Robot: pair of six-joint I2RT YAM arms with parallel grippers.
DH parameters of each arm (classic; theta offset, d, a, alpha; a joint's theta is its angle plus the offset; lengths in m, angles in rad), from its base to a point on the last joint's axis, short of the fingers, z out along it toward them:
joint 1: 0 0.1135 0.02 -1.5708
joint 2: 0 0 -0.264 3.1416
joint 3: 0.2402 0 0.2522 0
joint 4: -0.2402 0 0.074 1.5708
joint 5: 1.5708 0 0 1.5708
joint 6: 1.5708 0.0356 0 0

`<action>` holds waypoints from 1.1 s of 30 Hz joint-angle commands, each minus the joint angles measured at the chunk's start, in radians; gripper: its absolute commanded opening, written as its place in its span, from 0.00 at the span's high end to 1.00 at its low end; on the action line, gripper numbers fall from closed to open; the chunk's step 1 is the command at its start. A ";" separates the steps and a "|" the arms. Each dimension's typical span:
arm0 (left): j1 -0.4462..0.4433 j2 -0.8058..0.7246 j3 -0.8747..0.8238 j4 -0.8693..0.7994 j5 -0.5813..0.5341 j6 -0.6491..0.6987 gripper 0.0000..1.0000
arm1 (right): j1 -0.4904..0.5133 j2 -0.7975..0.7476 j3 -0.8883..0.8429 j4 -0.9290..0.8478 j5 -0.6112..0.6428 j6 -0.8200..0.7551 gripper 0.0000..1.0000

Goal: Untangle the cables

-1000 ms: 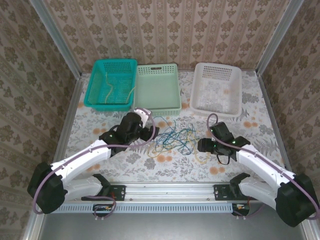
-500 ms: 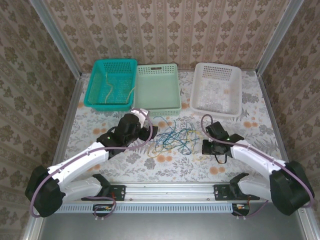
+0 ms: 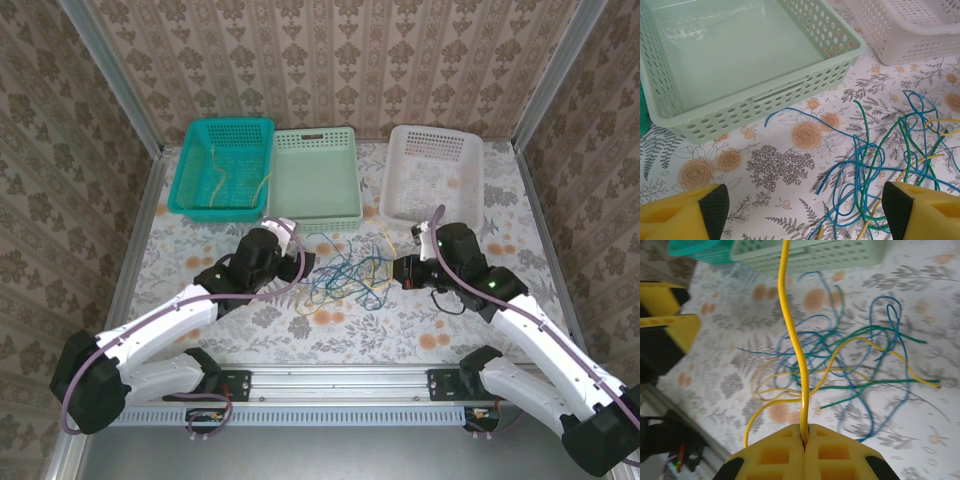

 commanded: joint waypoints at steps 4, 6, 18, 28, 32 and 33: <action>-0.010 -0.112 -0.008 -0.016 -0.013 0.020 0.16 | 0.004 -0.033 0.125 0.075 -0.098 0.033 1.00; -0.011 -0.152 -0.011 0.006 0.060 0.052 0.17 | 0.002 -0.021 0.158 0.091 -0.111 0.055 1.00; -0.116 -0.071 0.061 0.098 0.207 0.211 0.13 | -0.001 0.067 0.235 0.134 -0.125 0.129 1.00; -0.169 0.153 0.190 0.198 0.312 0.289 0.14 | -0.001 0.095 0.230 0.187 -0.131 0.157 1.00; -0.179 0.201 0.209 0.264 0.345 0.293 0.15 | -0.002 0.109 0.227 0.197 -0.145 0.169 1.00; -0.179 0.212 0.216 0.273 0.349 0.295 0.16 | -0.003 0.109 0.227 0.197 -0.145 0.171 1.00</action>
